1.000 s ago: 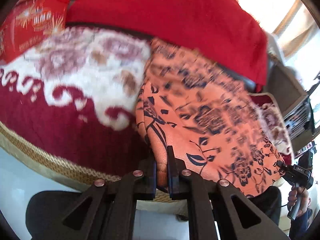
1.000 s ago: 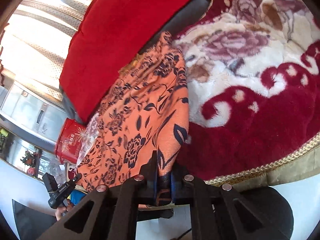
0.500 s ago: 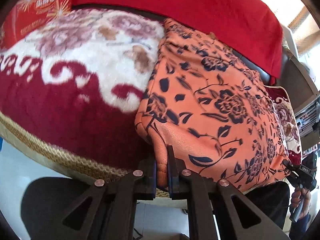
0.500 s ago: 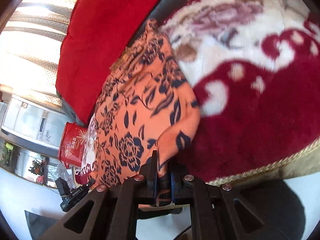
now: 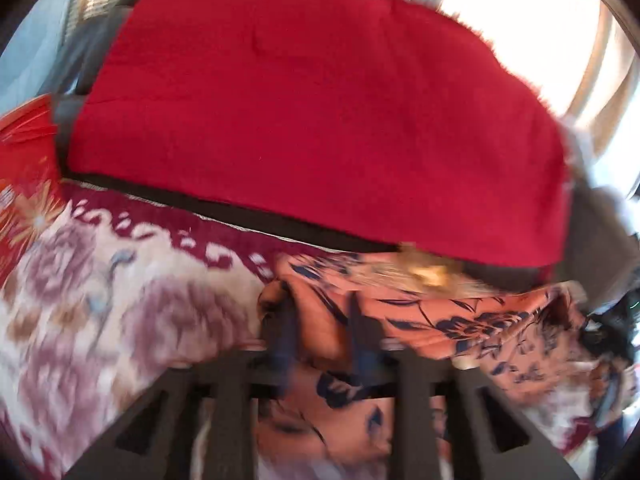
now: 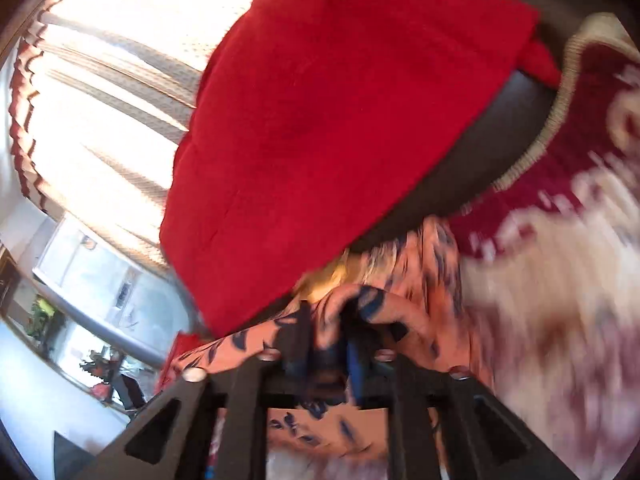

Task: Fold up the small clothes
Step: 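Grasp the blouse hem with both tools and lift it toward the collar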

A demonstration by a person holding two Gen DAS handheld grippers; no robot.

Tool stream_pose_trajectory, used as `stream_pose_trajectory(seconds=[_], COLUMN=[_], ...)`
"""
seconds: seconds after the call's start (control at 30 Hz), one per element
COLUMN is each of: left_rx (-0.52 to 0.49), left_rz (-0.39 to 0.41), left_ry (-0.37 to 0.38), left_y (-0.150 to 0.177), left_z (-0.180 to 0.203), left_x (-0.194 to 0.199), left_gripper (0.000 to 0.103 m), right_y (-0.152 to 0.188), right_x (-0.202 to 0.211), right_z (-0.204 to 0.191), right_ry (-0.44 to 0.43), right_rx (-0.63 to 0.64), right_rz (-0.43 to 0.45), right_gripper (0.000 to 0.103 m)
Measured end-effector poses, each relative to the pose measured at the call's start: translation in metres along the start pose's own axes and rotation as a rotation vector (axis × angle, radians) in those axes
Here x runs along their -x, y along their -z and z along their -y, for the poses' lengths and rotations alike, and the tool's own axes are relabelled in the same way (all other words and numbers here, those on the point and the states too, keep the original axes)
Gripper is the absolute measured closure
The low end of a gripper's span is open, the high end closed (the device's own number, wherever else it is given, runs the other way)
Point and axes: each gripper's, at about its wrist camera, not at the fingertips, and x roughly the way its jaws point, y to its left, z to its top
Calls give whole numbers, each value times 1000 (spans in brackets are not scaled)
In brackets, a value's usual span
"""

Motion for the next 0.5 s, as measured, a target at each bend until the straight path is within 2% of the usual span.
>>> stream_pose_trajectory(seconds=[0.03, 0.1, 0.13, 0.17, 0.23, 0.33, 0.43, 0.5], left_rx=[-12, 40, 73, 128, 160, 174, 200, 200], left_rz=[-10, -112, -151, -156, -104, -76, -103, -101], left_ry=[-43, -134, -143, -131, -104, -64, 57, 98], left_y=[1, 12, 19, 31, 49, 85, 121, 132], left_z=[-3, -23, -32, -46, -58, -64, -43, -23], left_x=[-22, -58, -65, -59, -35, 13, 34, 31], left_gripper=[36, 35, 35, 36, 35, 35, 35, 31], right_y=[0, 9, 23, 34, 73, 126, 152, 153], right_x=[-18, -29, -20, -8, 27, 59, 54, 33], right_z=[10, 24, 29, 30, 21, 16, 16, 12], right_ry=[87, 162, 154, 132, 98, 66, 50, 18], right_rx=[-7, -10, -42, -49, -4, -3, -56, -79], right_rz=[-13, -30, 2, 26, 55, 28, -40, -61], right_gripper=[11, 12, 12, 12, 12, 12, 11, 11])
